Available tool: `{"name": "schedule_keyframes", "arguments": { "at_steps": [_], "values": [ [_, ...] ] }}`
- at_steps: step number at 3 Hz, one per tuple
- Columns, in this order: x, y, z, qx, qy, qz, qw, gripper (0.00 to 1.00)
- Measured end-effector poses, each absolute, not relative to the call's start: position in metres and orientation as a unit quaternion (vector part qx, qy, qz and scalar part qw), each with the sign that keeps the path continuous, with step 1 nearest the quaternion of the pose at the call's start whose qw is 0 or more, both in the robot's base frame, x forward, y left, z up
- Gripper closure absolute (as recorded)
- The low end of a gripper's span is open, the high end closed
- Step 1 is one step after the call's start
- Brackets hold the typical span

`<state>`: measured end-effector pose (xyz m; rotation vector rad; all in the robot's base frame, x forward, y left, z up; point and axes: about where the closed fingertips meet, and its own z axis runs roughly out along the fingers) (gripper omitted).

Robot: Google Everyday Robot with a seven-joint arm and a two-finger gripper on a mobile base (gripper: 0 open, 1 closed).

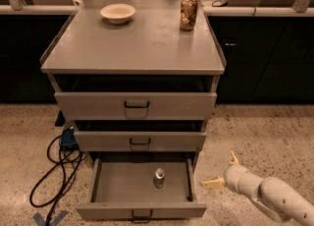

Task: Pick redbull can from bottom drawer and place on counter

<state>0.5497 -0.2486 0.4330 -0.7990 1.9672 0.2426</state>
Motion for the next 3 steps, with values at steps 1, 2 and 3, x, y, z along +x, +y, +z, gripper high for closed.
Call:
{"name": "schedule_keyframes", "arguments": {
  "at_steps": [1,2,3],
  "values": [
    [0.550,-0.249,0.433,-0.328,0.807,0.100,0.481,0.00],
    [0.557,-0.245,0.428,-0.342,0.797,0.129,0.480,0.00],
    [0.580,-0.235,0.381,-0.392,0.783,0.173,0.451,0.00]
  ]
}}
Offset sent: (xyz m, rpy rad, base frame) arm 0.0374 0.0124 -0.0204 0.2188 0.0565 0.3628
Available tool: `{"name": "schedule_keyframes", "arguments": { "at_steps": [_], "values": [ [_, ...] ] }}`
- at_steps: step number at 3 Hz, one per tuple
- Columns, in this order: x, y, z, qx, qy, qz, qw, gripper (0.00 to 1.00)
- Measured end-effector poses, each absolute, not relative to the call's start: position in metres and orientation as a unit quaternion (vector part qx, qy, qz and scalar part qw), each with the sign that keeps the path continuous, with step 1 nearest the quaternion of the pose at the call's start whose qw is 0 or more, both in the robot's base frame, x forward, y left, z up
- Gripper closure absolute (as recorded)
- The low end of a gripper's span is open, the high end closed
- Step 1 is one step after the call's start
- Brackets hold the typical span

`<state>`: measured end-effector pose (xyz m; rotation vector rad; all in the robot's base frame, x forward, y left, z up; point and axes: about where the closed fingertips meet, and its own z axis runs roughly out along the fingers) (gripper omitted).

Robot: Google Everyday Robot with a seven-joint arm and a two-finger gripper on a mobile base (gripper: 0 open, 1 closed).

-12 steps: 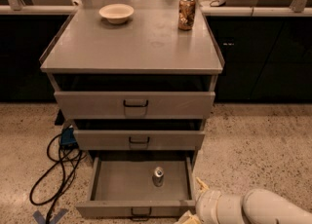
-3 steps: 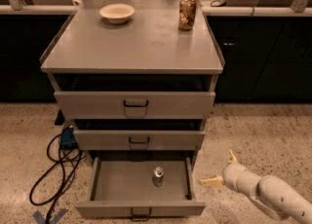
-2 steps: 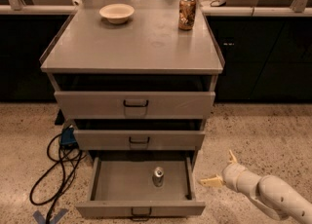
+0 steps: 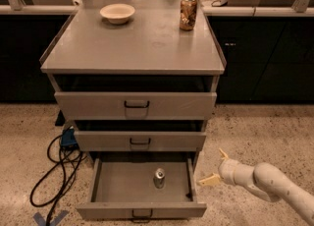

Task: Pick redbull can from bottom drawer and place on counter

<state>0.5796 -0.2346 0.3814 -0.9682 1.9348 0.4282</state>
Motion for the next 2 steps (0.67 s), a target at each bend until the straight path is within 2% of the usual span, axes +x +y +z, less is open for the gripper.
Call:
{"name": "schedule_keyframes", "arguments": {
  "at_steps": [1,2],
  "values": [
    [0.587,-0.225,0.364,-0.470,0.761,0.202,0.399,0.00],
    [0.573,-0.211,0.365,-0.485,0.749,0.236,0.386,0.00]
  ]
}}
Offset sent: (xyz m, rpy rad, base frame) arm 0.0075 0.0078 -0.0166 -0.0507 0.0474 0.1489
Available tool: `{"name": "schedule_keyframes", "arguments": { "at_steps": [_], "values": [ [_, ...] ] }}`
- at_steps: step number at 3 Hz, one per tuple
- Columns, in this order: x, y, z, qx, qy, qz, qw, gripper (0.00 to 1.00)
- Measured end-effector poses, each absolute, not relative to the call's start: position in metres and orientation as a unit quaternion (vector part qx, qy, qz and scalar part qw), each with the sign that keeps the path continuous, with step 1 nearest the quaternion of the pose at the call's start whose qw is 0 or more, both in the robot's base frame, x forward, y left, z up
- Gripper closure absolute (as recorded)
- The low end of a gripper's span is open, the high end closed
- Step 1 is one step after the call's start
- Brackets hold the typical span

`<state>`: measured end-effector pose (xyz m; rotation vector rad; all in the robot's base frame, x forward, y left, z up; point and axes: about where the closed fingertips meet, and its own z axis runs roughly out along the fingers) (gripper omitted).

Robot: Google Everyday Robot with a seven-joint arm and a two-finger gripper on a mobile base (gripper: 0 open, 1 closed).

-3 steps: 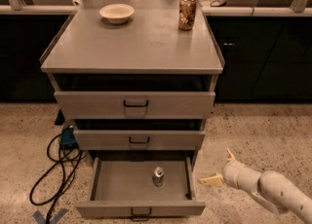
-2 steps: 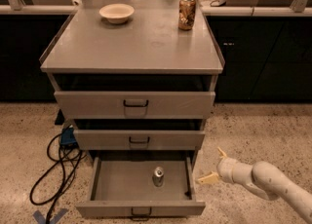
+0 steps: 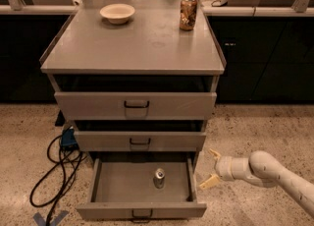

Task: Pick redbull can from bottom drawer and place on counter

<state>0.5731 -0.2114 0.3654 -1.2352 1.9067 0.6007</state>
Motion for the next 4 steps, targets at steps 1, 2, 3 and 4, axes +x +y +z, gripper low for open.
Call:
{"name": "schedule_keyframes", "arguments": {
  "at_steps": [1,2,3,4],
  "values": [
    [0.569,-0.202,0.333,-0.491,0.747,0.273,0.356,0.00],
    [0.568,-0.197,0.279,-0.507,0.725,0.344,0.316,0.00],
    [0.568,-0.197,0.279,-0.507,0.725,0.343,0.316,0.00],
    [0.565,-0.178,0.266,-0.498,0.726,0.340,0.330,0.00]
  ]
}}
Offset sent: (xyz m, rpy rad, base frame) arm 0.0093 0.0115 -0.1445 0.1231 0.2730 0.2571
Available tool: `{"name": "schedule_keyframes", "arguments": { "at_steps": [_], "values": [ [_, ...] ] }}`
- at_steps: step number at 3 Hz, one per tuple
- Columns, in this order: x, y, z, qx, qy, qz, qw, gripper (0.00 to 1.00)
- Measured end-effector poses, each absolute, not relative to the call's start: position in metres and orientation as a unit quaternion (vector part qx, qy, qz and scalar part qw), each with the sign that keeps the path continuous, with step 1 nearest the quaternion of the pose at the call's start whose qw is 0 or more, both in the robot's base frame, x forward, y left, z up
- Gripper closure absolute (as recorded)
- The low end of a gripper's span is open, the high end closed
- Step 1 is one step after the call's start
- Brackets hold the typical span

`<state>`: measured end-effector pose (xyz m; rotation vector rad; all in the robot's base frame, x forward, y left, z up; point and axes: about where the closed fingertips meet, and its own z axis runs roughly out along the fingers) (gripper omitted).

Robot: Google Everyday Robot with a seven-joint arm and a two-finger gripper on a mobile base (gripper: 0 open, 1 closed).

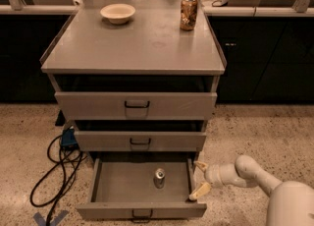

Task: Pick redbull can from bottom drawer and place on counter

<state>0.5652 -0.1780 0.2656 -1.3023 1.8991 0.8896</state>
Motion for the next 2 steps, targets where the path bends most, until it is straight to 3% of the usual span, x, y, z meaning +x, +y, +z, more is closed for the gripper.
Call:
{"name": "schedule_keyframes", "arguments": {
  "at_steps": [1,2],
  "values": [
    [0.5578,-0.1344,0.2447,-0.503,0.714,0.355,0.334,0.00],
    [0.5578,-0.1336,0.2442,-0.502,0.714,0.355,0.335,0.00]
  ]
}}
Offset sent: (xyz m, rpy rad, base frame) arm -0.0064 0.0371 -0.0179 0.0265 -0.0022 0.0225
